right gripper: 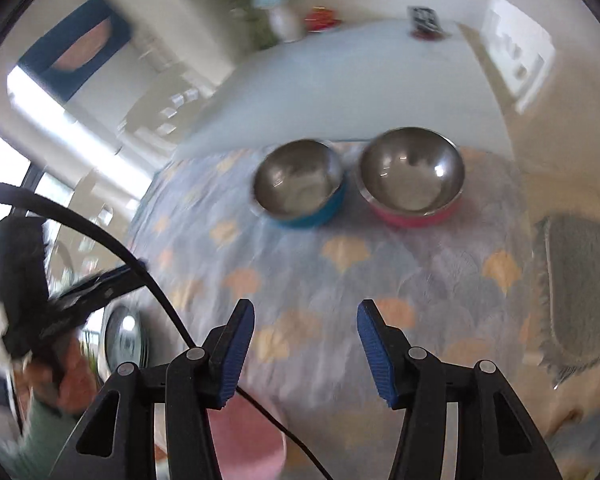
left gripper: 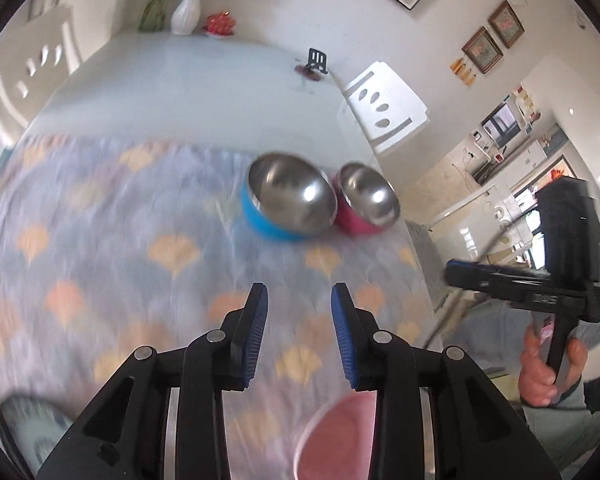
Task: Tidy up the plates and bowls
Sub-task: 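Lower the pink bowl onto the cloth and open both grippers, then close the left gripper on the blue steel bowl rim while the right gripper grips it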
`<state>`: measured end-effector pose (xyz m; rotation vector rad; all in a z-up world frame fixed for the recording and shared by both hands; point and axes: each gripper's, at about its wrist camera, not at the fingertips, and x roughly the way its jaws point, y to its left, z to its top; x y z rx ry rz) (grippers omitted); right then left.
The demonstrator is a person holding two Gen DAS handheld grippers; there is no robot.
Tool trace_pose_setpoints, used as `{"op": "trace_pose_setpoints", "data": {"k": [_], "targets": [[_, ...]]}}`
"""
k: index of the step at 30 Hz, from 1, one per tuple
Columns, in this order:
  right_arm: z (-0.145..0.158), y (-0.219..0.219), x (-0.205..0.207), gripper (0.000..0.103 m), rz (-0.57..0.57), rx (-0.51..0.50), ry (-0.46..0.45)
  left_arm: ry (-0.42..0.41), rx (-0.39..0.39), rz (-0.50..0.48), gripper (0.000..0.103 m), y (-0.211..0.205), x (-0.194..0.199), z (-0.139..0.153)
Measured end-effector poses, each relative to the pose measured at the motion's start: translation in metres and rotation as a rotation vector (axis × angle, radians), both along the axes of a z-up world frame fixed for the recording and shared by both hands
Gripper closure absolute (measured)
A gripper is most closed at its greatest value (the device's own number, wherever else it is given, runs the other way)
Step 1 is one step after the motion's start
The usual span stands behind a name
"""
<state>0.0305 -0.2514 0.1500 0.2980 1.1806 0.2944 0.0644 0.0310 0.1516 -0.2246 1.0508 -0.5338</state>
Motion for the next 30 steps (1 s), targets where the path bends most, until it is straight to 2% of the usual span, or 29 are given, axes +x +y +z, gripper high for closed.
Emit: {"op": "trace_pose_setpoints", "data": {"k": [2, 4, 7, 12, 20, 21, 24, 26, 27, 28, 30], "targets": [[-0.014, 0.001, 0.023, 0.051, -0.041, 0.027, 0.043, 0.008, -0.003, 0.0, 0.066, -0.006, 0.025, -0.004], [-0.029, 0.002, 0.042, 0.051, -0.074, 0.063, 0.082, 0.033, -0.013, 0.014, 0.055, -0.009, 0.046, -0.012], [-0.045, 0.007, 0.066, 0.051, -0.103, 0.124, 0.115, 0.066, -0.011, 0.033, 0.054, -0.017, 0.079, -0.028], [-0.072, 0.012, 0.098, 0.051, -0.145, 0.149, 0.154, 0.156, -0.003, 0.038, 0.054, -0.031, 0.122, -0.069], [-0.1, 0.022, 0.131, 0.051, -0.137, 0.15, 0.191, 0.181, -0.01, 0.01, 0.057, -0.044, 0.15, -0.101], [-0.103, 0.024, 0.134, 0.051, -0.134, 0.145, 0.194, 0.184, -0.013, 0.005, 0.06, -0.045, 0.153, -0.104], [-0.112, 0.03, 0.141, 0.051, -0.122, 0.135, 0.2, 0.194, -0.013, -0.005, 0.063, -0.047, 0.159, -0.112], [-0.116, 0.034, 0.142, 0.052, -0.118, 0.128, 0.207, 0.199, -0.024, -0.009, 0.07, -0.047, 0.161, -0.117], [-0.119, 0.036, 0.143, 0.054, -0.116, 0.122, 0.209, 0.198, -0.03, -0.006, 0.073, -0.047, 0.161, -0.118], [-0.12, 0.038, 0.143, 0.065, -0.113, 0.109, 0.202, 0.197, -0.037, -0.005, 0.075, -0.046, 0.162, -0.119], [-0.12, 0.043, 0.144, 0.069, -0.102, 0.073, 0.186, 0.199, -0.052, 0.002, 0.078, -0.043, 0.162, -0.121]]}}
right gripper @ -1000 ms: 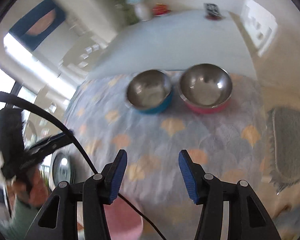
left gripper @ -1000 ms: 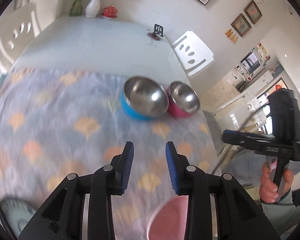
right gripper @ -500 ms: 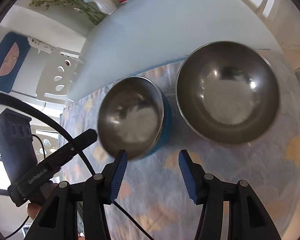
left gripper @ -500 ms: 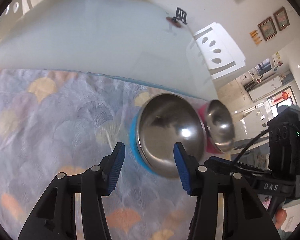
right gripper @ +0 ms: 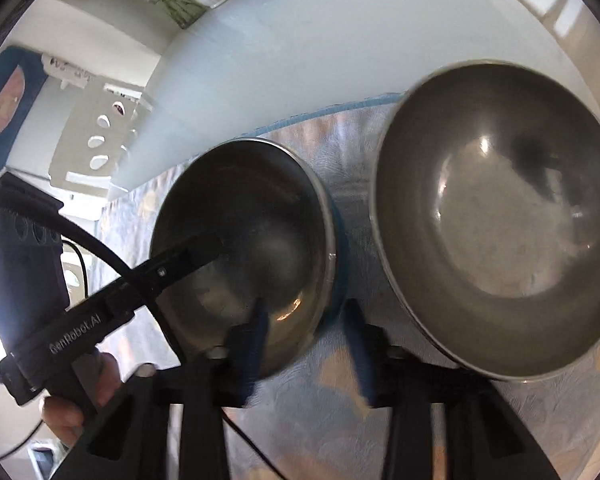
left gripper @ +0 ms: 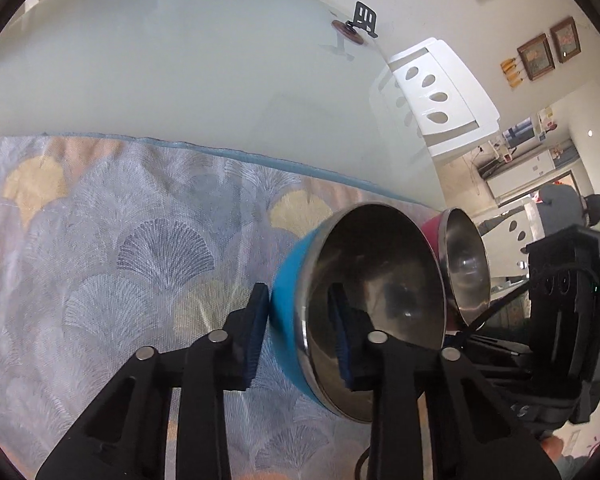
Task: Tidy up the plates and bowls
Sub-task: 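Close the left gripper on the blue steel bowl rim while the right gripper grips it, then lift the blue steel bowl with both grippers and carry it over the pink bowl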
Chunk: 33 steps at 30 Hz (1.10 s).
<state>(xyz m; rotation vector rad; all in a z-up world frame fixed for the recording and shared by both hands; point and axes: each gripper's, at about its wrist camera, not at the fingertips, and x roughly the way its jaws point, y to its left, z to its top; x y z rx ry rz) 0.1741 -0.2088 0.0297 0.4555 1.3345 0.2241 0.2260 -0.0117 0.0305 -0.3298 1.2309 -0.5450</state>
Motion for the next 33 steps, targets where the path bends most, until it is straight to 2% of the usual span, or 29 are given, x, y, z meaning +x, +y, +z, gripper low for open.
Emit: {"op": "trace_pose_setpoints", "data": {"k": [5, 9, 13, 16, 20, 26, 33], "targets": [[0.006, 0.009, -0.001, 0.071, 0.01, -0.067, -0.019, -0.004, -0.005, 0.01, 0.078, 0.005, -0.009, 0.006], [0.022, 0.012, -0.005, 0.071, 0.034, -0.108, -0.034, -0.012, -0.03, 0.031, 0.078, 0.01, -0.021, 0.021], [0.051, 0.017, -0.011, 0.071, 0.073, -0.155, -0.052, -0.033, -0.046, 0.053, 0.078, 0.012, -0.038, 0.045], [0.074, 0.018, -0.019, 0.071, 0.101, -0.187, -0.062, -0.06, -0.098, 0.069, 0.078, 0.015, -0.053, 0.07], [0.1, 0.015, -0.032, 0.071, 0.115, -0.187, -0.056, -0.094, -0.106, 0.064, 0.078, 0.011, -0.077, 0.103], [0.132, 0.003, -0.073, 0.07, 0.104, -0.191, -0.02, -0.116, -0.07, 0.032, 0.078, 0.002, -0.122, 0.135], [0.154, -0.001, -0.135, 0.069, 0.104, -0.189, -0.019, -0.083, -0.094, 0.014, 0.078, 0.0, -0.179, 0.145]]}}
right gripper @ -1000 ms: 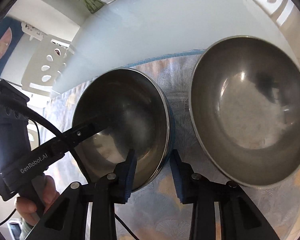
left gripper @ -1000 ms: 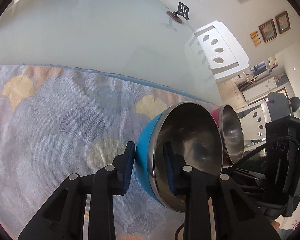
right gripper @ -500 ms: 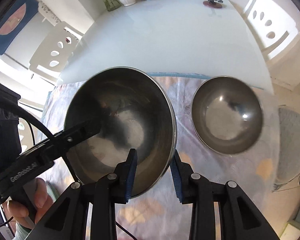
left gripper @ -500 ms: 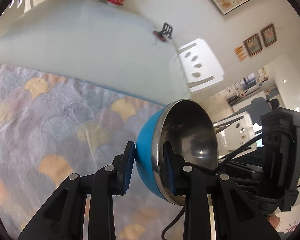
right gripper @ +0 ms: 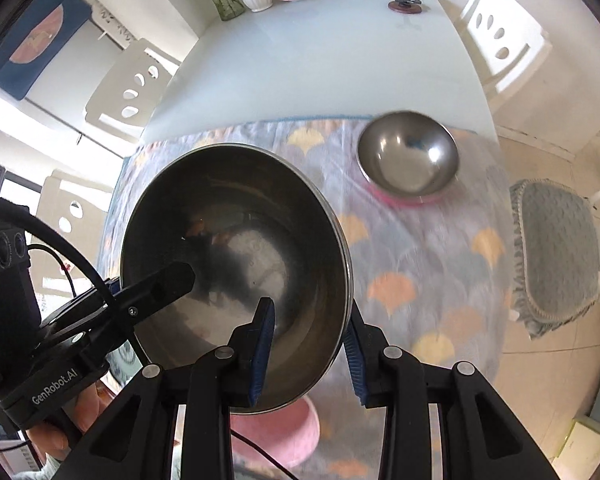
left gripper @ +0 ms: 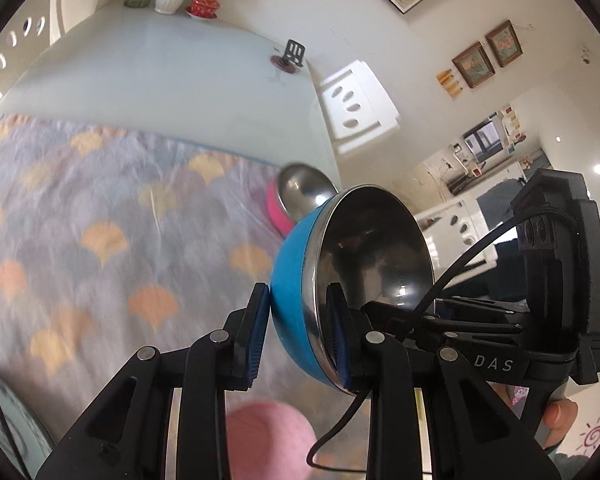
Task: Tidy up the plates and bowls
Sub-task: 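Lift the blue steel bowl with both grippers and carry it over the pink bowl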
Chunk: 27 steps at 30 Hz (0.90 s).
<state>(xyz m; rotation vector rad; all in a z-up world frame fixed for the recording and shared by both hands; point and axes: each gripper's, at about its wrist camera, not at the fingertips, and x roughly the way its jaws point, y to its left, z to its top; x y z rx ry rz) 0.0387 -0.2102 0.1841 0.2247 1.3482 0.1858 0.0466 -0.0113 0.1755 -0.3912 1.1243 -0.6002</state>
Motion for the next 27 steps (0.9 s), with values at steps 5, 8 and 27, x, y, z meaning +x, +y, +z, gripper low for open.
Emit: {"op": "trace_pose_setpoints", "data": {"k": [5, 8, 27], "targets": [[-0.003, 0.002, -0.044, 0.069, -0.001, 0.015, 0.029, 0.033, 0.003, -0.01, 0.078, 0.001, -0.043, -0.005], [-0.01, 0.005, -0.065, 0.069, -0.002, 0.032, 0.059, 0.049, 0.028, -0.025, 0.078, 0.003, -0.065, -0.008], [-0.106, 0.035, -0.135, 0.069, 0.068, 0.096, 0.331, 0.172, 0.118, -0.07, 0.078, 0.02, -0.123, -0.071]]}}
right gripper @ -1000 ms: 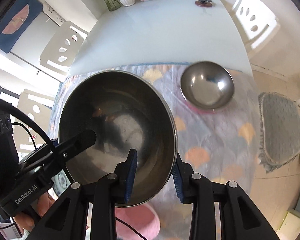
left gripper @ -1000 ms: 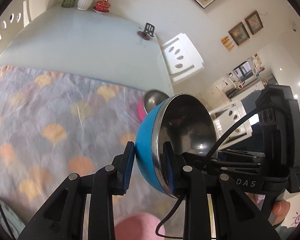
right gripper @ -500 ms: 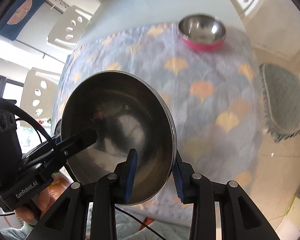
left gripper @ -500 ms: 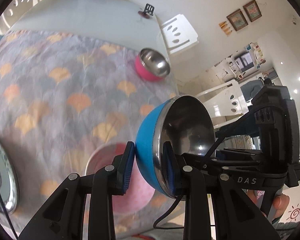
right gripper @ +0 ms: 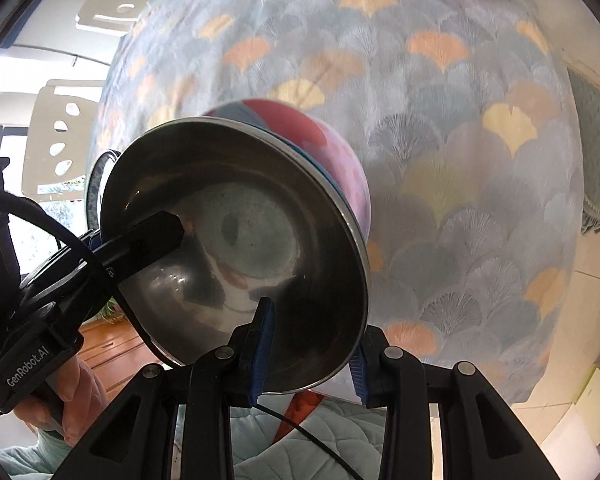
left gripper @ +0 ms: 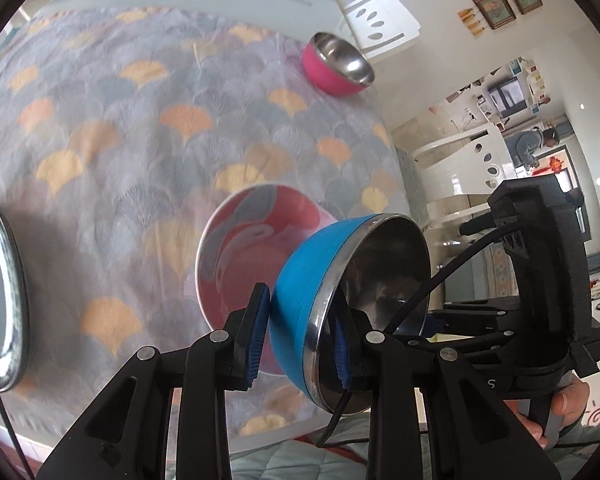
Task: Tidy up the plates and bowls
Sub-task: 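Lift the blue steel bowl with both grippers and carry it over the pink bowl, then lower the blue bowl into the pink bowl and open both grippers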
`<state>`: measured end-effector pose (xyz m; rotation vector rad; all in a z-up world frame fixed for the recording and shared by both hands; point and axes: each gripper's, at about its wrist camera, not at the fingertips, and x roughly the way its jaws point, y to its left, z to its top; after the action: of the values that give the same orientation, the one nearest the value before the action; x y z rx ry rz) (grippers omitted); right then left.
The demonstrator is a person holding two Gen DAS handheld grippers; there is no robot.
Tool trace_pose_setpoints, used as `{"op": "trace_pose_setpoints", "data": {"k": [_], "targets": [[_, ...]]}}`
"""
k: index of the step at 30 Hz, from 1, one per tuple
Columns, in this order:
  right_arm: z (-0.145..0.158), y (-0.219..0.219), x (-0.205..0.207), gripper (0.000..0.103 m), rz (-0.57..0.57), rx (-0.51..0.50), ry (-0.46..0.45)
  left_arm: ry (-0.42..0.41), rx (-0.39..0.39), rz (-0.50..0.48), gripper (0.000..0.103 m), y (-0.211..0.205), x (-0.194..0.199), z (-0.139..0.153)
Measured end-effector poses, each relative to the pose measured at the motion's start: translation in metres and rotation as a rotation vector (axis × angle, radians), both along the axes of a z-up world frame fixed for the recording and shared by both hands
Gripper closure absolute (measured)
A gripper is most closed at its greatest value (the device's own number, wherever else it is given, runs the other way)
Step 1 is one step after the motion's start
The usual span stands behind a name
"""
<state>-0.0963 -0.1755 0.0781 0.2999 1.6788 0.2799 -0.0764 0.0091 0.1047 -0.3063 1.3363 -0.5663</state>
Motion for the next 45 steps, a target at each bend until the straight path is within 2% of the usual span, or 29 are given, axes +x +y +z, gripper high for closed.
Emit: {"op": "trace_pose_setpoints", "data": {"k": [8, 18, 25, 32, 38, 42, 45], "targets": [[-0.012, 0.005, 0.005, 0.069, -0.018, -0.019, 0.009, 0.005, 0.003, 0.008, 0.078, 0.002, -0.001, -0.014], [-0.018, 0.021, 0.018, 0.068, 0.025, -0.08, 0.012, 0.031, -0.004, 0.049, 0.075, 0.016, 0.002, -0.025], [-0.009, 0.02, 0.015, 0.068, 0.03, -0.029, 0.002, 0.027, -0.04, 0.091, 0.075, 0.044, 0.008, -0.017], [0.0, 0.023, 0.015, 0.068, 0.045, -0.007, -0.017, 0.024, -0.017, 0.082, 0.074, 0.05, 0.015, -0.016], [0.02, 0.007, 0.02, 0.068, 0.044, -0.001, -0.078, -0.012, 0.005, 0.087, 0.075, 0.051, 0.027, -0.003], [0.046, -0.015, 0.029, 0.068, 0.016, -0.048, -0.174, -0.055, 0.029, 0.101, 0.074, 0.059, 0.038, 0.013], [0.062, -0.031, 0.04, 0.066, -0.011, -0.045, -0.23, -0.106, 0.041, 0.103, 0.075, 0.06, 0.051, 0.029]]}}
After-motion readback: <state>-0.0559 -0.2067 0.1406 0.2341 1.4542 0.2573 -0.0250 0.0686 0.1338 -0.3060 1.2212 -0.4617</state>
